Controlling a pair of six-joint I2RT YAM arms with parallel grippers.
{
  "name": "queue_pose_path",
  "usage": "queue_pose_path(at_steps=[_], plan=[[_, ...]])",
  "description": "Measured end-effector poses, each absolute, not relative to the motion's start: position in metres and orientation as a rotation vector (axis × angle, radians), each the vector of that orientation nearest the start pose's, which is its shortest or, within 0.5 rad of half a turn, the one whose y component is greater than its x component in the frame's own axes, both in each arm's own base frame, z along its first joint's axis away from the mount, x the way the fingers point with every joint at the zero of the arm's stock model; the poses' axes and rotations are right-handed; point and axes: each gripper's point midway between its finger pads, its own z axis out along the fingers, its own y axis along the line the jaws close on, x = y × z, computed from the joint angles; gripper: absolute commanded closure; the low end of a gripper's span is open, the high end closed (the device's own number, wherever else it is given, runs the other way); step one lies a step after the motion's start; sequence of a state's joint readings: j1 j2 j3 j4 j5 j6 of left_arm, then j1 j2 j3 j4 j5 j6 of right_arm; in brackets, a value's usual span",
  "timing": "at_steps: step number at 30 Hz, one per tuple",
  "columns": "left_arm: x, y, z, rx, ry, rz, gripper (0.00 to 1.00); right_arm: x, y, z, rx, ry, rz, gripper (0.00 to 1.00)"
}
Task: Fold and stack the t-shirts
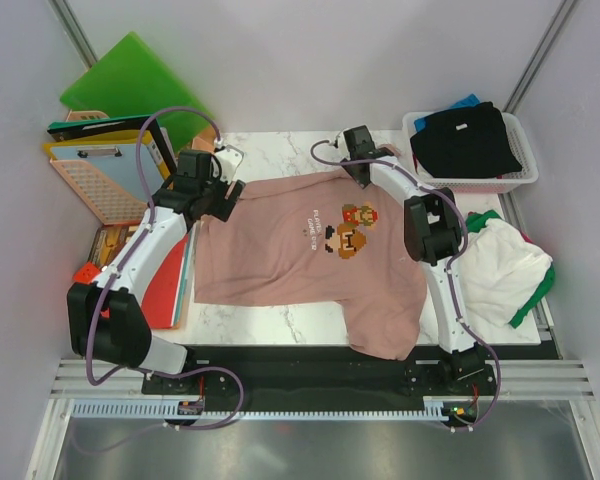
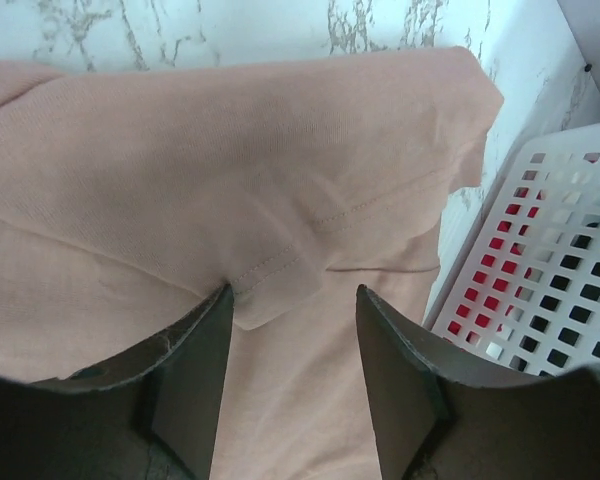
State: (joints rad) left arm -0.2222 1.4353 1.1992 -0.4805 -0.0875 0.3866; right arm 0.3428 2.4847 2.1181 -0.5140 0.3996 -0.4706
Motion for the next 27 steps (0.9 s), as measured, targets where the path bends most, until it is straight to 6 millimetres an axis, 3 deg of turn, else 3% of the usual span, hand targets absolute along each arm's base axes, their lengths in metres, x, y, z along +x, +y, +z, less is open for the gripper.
queue_pose_path(at_steps=[6,10,12,13,14,15,16,25,27], plan=[[0.396,-0.058,0.179,0.649,2.212,0.184,0.15,0.596,0.117,0.045,-0.769,2.279,-0.543,0.37],[0.396,-0.059,0.177,0.651,2.216,0.184,0.16,0.594,0.117,0.045,-0.769,2.275,-0.53,0.43],[0.396,-0.059,0.177,0.653,2.215,0.183,0.16,0.589,0.117,0.044,-0.779,2.279,-0.515,0.55],[0.396,-0.059,0.177,0.654,2.216,0.183,0.15,0.588,0.116,0.044,-0.782,2.282,-0.509,0.71],[0.396,-0.06,0.176,0.655,2.218,0.182,0.15,0.588,0.116,0.043,-0.79,2.281,-0.509,0.79],[0.396,-0.06,0.175,0.656,2.221,0.182,0.16,0.588,0.117,0.043,-0.787,2.282,-0.503,0.98],[0.397,-0.06,0.174,0.657,2.224,0.182,0.16,0.588,0.117,0.043,-0.793,2.282,-0.504,1.0],[0.397,-0.062,0.168,0.668,2.236,0.179,0.16,0.58,0.115,0.031,-0.793,2.302,-0.496,1.0],[0.398,-0.062,0.167,0.669,2.238,0.178,0.16,0.577,0.114,0.032,-0.794,2.303,-0.494,0.96]])
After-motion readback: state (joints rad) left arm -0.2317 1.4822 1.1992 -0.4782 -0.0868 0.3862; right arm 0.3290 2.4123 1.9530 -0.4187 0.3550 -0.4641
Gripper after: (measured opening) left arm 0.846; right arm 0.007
